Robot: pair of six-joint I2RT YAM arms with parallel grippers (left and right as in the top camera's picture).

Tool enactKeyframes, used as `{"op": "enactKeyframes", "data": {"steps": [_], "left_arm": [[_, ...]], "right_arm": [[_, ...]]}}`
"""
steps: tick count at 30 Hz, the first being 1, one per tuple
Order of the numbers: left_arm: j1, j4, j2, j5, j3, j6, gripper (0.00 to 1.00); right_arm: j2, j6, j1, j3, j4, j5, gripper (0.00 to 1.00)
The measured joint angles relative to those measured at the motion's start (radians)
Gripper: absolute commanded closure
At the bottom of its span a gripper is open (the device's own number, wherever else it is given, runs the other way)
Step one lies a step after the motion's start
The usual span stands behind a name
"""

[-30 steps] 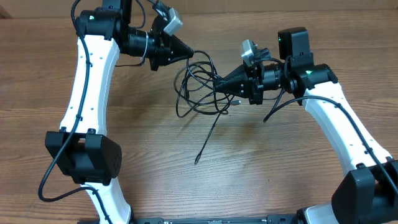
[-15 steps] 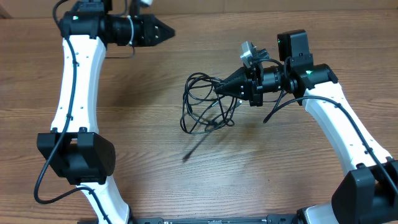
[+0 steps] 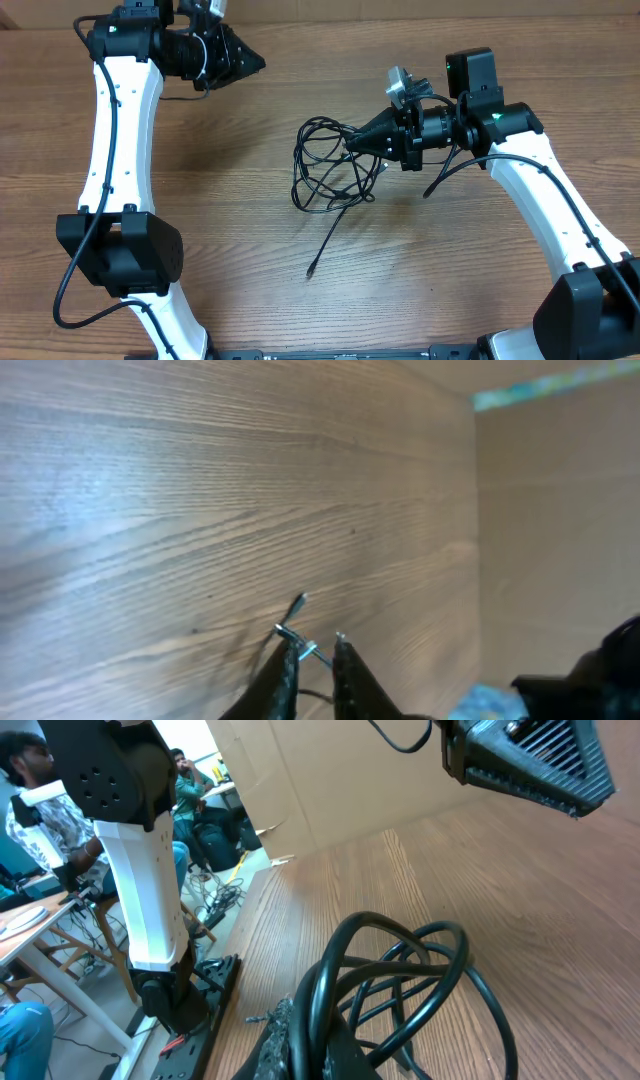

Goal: Untangle cables

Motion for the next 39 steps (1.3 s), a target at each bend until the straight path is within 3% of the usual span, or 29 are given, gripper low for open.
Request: {"op": "enactKeyframes", "data": {"steps": [8, 15, 20, 23, 26, 27, 39], "left_arm": [[-0.044, -0.103, 0.000, 0.080, 0.000, 0.381, 0.52], [-0.142, -0.224, 0.000, 0.125, 0.000, 0.765, 0.51], [-0.198, -0.239, 0.000, 0.122, 0.000, 0.966, 0.49], [-0.203, -0.240, 0.000, 0.111, 0.000, 1.038, 0.42], [-0.203, -0.243, 0.000, 0.092, 0.000, 1.093, 0.29], [-0.203, -0.243, 0.000, 0.090, 0.000, 1.095, 0.02], [-0.200, -0.287, 0.000, 0.097, 0.000, 1.167, 0.00]], "right_arm": [[0.000, 0.000, 0.000, 0.000, 0.001, 0.002, 0.96], [0.000, 0.000, 0.000, 0.000, 0.002, 0.002, 0.96], [0.000, 0.000, 0.000, 0.000, 0.001, 0.002, 0.96], [0.000, 0.000, 0.000, 0.000, 0.001, 0.002, 0.96], [0.000, 0.000, 0.000, 0.000, 0.001, 0.002, 0.96], [0.000, 0.000, 0.000, 0.000, 0.001, 0.002, 0.96], [0.000, 0.000, 0.000, 0.000, 0.001, 0.003, 0.96]]}}
